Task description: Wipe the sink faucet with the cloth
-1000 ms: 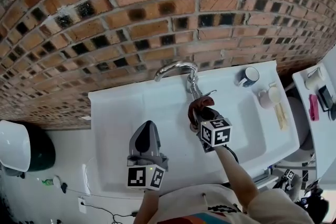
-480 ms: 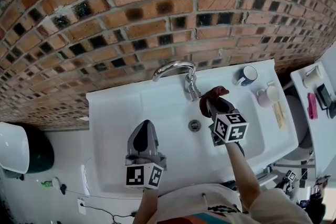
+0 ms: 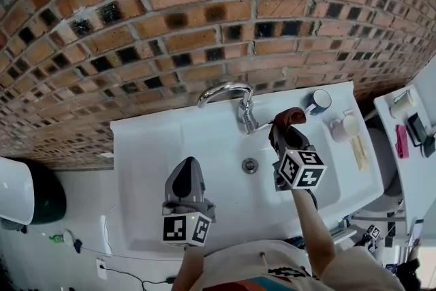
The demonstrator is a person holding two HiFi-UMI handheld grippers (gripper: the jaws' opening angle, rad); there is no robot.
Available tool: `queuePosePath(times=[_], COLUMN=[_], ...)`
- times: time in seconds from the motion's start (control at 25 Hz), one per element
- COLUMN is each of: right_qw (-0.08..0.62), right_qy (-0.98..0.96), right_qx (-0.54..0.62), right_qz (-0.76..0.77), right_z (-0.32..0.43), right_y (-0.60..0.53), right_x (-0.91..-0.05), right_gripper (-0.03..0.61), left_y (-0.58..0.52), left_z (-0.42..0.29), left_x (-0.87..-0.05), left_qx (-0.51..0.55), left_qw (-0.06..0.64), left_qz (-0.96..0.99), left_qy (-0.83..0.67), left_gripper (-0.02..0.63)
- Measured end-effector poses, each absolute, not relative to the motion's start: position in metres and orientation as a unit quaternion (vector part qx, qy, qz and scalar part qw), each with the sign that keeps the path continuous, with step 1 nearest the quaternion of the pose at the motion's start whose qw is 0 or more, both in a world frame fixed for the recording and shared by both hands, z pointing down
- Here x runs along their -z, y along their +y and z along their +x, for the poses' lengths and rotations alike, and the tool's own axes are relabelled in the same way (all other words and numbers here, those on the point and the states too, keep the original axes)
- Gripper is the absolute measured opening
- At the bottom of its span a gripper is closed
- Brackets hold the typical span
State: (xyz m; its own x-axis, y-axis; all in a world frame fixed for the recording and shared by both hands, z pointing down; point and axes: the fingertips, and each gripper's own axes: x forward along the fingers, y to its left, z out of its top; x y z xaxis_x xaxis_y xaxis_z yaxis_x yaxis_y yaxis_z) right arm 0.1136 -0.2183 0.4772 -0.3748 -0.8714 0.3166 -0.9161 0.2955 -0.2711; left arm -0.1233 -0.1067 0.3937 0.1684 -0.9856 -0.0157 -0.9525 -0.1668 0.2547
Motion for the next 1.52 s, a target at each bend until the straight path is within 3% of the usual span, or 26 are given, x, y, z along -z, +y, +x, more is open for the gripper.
queuePosePath(times=[0.12,0.32,0.52,1.12,1.52], right_qw=[0.059,0.136,0.139,0.124,0.044], right_qy=[-0.810,-0.852,-0.836,-0.815,-0.845], right_qx=[-0.255,-0.259,-0.268,-0.286,-0.222], right_qz=[0.526,0.433,0.458,0.488,0.484], right_z=[0.082,0.003,-0.011,0.001,-0.002], right_y=[-0.194,-0.168,-0.206,-0.255,-0.259], right_x=[-0.497,-0.537,-0.533,-0.500,-0.425], right_gripper=[0.049,0.049,0.049,0.048,0.049], left_y=[-0.107,-0.105,-0.103,-0.104,-0.105], left_z=[-0.126,-0.128,-0.136,-0.142,-0.139], left_x=[-0.394,-0.393,-0.394,-0.396,-0.395], left_qx=[0.089,0.090,0.088,0.089,0.092], left_qw=[0.093,0.093,0.094,0.095,0.095], left_qz=[0.756,0.754,0.749,0.744,0.747], left_qy=[-0.641,-0.644,-0.650,-0.655,-0.652], left_gripper=[0.005,0.005,0.005,0.005,0.005])
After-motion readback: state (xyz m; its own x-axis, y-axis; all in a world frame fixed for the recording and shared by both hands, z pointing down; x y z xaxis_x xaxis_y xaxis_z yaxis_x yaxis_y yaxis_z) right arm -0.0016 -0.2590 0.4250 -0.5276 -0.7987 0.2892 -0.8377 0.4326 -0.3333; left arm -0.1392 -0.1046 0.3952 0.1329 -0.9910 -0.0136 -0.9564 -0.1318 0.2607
